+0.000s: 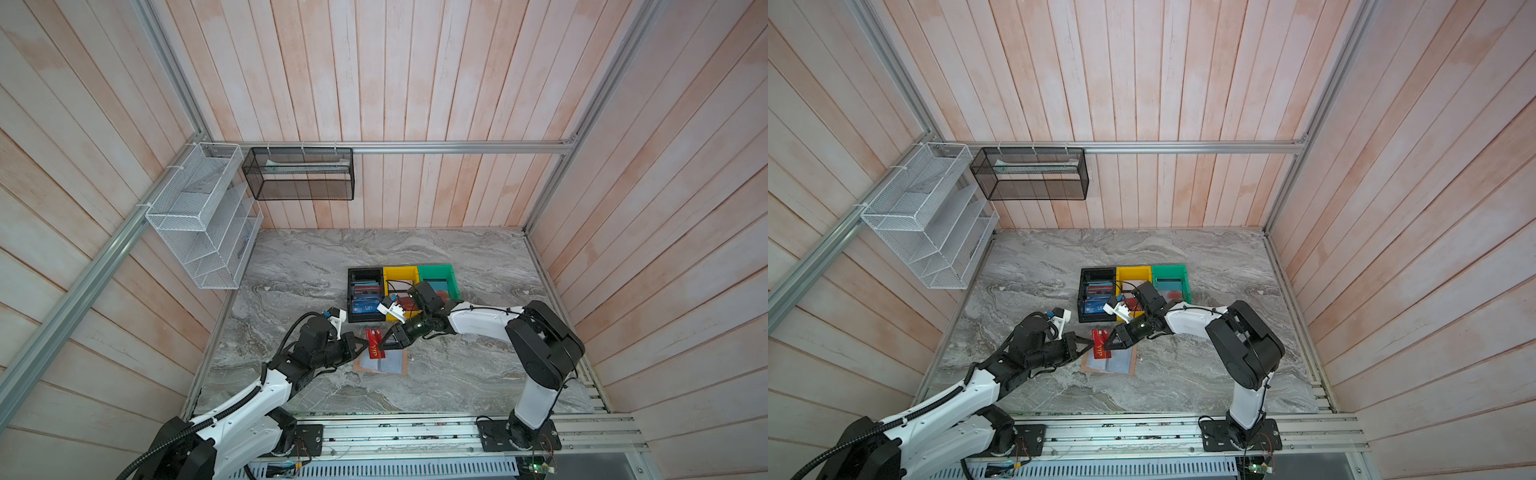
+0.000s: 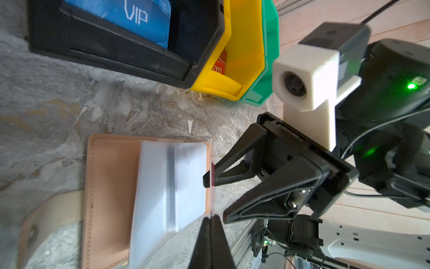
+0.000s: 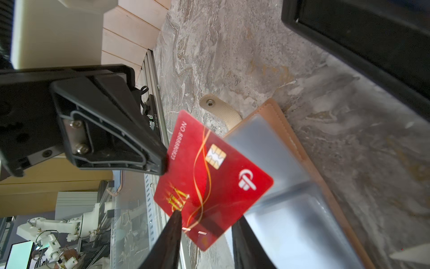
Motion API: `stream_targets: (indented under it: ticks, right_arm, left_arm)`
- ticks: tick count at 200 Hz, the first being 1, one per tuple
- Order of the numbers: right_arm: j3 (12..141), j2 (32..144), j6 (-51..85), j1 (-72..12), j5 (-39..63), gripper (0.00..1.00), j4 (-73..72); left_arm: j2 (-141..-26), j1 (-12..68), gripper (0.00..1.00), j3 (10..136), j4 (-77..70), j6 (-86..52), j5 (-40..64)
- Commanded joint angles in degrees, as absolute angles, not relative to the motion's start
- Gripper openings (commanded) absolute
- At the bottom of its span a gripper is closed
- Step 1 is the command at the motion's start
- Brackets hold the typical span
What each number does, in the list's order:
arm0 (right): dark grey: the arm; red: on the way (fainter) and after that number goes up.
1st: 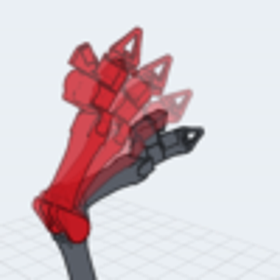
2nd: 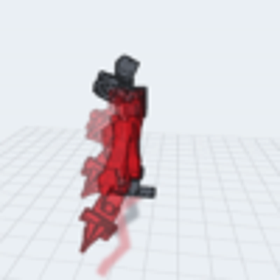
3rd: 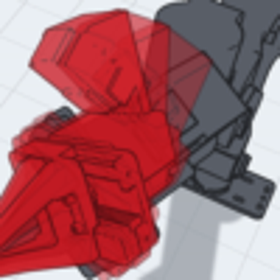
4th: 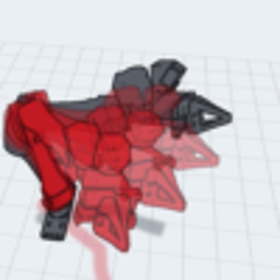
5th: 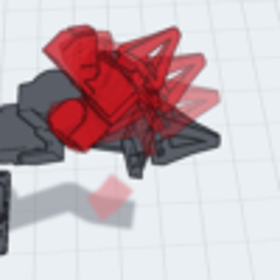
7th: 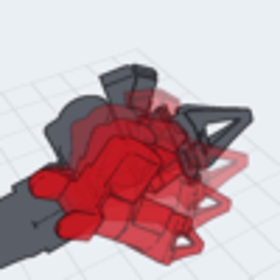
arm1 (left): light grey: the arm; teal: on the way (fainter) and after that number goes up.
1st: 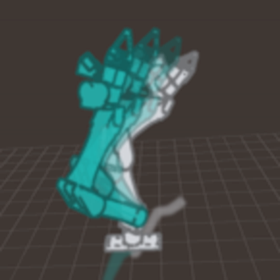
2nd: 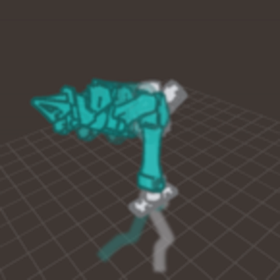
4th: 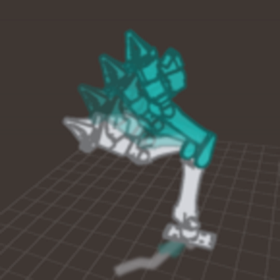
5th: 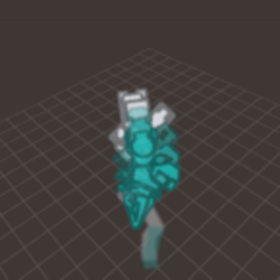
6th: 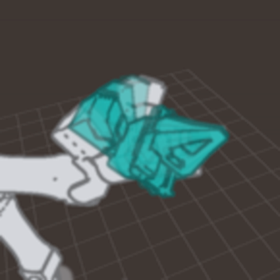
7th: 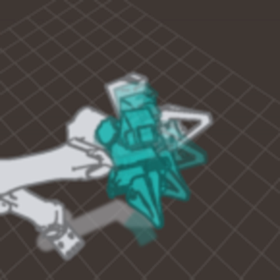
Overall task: Take the credit cards out of the card holder
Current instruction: Place the credit card in the storage box.
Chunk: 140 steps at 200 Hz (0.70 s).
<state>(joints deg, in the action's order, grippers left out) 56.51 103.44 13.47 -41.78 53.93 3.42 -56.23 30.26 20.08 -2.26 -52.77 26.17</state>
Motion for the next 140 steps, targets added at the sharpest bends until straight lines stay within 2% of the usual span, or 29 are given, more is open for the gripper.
stream_targets:
  ticks: [1, 79, 140]
  right_arm:
    - [57.15, 104.06, 13.92, -41.75, 56.75, 0.37, 1.03]
    - [54.75, 101.91, 16.32, -41.66, 59.98, 0.27, -4.03]
    - [54.73, 101.08, 16.78, -41.68, 61.26, 0.11, -4.71]
  left_arm:
    - [-55.75, 30.08, 0.0, 18.93, -4.3, -53.15, 27.07]
    - [-58.25, 30.1, 0.0, 17.85, -6.31, -53.61, 27.17]
    - [-58.89, 30.09, 0.0, 17.07, -6.94, -53.88, 27.11]
